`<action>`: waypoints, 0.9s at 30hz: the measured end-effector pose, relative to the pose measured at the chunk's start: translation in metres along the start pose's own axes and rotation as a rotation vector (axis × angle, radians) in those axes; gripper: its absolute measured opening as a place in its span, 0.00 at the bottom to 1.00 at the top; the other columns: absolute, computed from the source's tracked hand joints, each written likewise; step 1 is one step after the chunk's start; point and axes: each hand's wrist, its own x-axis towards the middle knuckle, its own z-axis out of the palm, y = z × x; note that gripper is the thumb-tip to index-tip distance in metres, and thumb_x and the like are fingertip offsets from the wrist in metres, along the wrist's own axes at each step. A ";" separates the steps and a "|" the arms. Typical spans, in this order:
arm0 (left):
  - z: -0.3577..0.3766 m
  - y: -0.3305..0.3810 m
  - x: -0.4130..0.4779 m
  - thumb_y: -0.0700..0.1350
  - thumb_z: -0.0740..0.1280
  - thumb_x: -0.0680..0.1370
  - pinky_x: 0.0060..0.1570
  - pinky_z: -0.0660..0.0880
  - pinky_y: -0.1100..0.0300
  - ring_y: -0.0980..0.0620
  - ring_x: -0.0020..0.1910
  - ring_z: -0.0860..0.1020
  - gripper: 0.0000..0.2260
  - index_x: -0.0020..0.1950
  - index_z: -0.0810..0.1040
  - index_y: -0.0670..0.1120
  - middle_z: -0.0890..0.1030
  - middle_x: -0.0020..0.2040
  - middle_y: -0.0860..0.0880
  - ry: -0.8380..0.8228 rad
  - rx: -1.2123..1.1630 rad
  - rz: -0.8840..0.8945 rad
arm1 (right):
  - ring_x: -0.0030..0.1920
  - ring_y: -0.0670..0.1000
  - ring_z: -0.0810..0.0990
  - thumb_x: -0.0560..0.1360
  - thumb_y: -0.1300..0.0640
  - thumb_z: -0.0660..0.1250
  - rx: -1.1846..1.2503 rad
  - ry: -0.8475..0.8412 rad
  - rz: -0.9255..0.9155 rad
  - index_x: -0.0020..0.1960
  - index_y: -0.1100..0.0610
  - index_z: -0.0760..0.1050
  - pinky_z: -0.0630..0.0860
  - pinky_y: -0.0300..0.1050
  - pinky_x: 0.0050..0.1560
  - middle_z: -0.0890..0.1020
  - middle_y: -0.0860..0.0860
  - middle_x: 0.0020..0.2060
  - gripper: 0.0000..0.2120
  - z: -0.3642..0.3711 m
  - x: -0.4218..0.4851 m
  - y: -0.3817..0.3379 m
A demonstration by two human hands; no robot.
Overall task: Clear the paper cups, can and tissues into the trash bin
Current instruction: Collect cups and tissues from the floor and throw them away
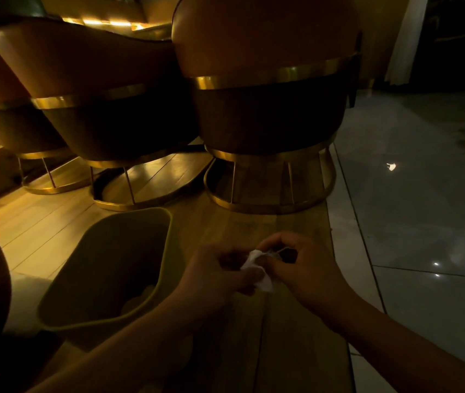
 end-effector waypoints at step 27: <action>-0.215 -0.070 -0.004 0.53 0.70 0.75 0.44 0.67 0.61 0.56 0.45 0.76 0.10 0.53 0.83 0.52 0.84 0.47 0.52 0.517 0.947 -0.164 | 0.39 0.46 0.84 0.73 0.62 0.70 0.089 -0.158 0.060 0.52 0.52 0.80 0.79 0.32 0.34 0.83 0.52 0.43 0.09 0.031 0.014 -0.015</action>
